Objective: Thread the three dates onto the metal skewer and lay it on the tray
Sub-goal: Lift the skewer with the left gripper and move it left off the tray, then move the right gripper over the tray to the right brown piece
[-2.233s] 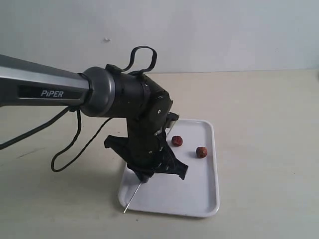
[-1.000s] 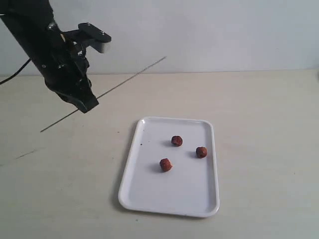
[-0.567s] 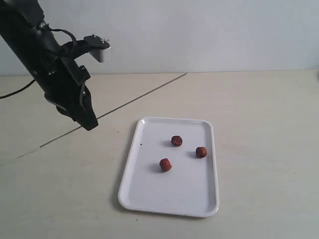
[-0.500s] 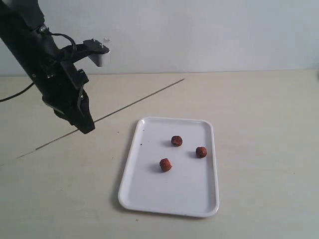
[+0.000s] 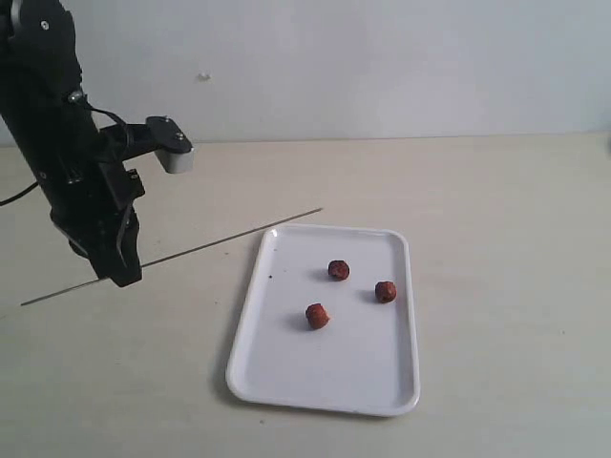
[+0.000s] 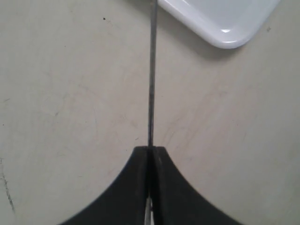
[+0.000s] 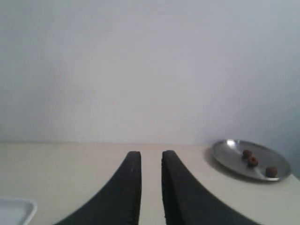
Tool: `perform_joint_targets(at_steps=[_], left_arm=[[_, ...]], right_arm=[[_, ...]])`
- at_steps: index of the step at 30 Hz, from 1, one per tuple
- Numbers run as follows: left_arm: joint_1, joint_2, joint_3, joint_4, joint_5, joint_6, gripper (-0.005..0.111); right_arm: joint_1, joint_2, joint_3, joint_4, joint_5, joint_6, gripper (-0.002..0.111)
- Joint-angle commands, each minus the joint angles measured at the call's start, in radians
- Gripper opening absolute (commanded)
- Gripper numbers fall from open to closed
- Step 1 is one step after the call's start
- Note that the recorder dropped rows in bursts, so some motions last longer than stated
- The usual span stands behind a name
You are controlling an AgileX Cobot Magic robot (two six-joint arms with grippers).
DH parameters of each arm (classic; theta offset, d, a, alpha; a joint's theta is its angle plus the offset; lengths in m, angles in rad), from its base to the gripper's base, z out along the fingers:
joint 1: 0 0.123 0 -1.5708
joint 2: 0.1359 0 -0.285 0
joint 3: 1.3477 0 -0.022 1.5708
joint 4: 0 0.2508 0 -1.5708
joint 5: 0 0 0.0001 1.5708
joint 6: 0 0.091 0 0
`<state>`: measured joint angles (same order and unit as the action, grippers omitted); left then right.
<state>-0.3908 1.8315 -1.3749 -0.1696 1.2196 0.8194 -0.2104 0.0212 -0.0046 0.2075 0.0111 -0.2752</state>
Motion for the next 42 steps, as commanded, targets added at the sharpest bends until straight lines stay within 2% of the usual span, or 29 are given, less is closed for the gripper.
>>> perform_joint_targets(at_steps=[1, 6, 10, 15, 19, 28, 33, 38, 42], left_arm=[[0.002, -0.009, 0.003, 0.004, -0.023, -0.007, 0.0], [0.002, -0.009, 0.003, 0.058, -0.023, -0.004, 0.0], [0.002, -0.005, 0.003, 0.061, -0.023, -0.004, 0.0], [0.002, -0.005, 0.05, 0.092, -0.037, -0.008, 0.0], [0.002, -0.005, 0.093, 0.177, -0.087, -0.02, 0.0], [0.002, -0.005, 0.096, 0.188, -0.2, -0.036, 0.0], [0.002, -0.005, 0.096, 0.188, -0.231, -0.038, 0.0], [0.002, -0.005, 0.096, 0.188, -0.231, -0.038, 0.0], [0.002, -0.005, 0.096, 0.188, -0.231, -0.039, 0.0]], right_arm=[[0.001, -0.006, 0.005, 0.003, -0.114, 0.101, 0.017], [0.001, -0.006, 0.005, 0.003, -0.147, 0.258, 0.017], [0.001, -0.006, 0.005, 0.031, -0.059, 0.434, 0.017], [0.001, -0.006, 0.005, 0.03, 0.069, 0.434, 0.017], [0.001, -0.006, 0.005, 0.03, 0.069, 0.44, 0.017], [0.001, -0.006, 0.005, 0.049, -0.207, 0.502, 0.017], [0.001, -0.004, -0.004, 0.047, -0.439, 0.593, 0.017], [0.001, 0.11, -0.232, 0.034, -0.414, 0.58, 0.017], [0.001, 0.344, -0.505, -0.119, -0.217, 0.537, 0.017]])
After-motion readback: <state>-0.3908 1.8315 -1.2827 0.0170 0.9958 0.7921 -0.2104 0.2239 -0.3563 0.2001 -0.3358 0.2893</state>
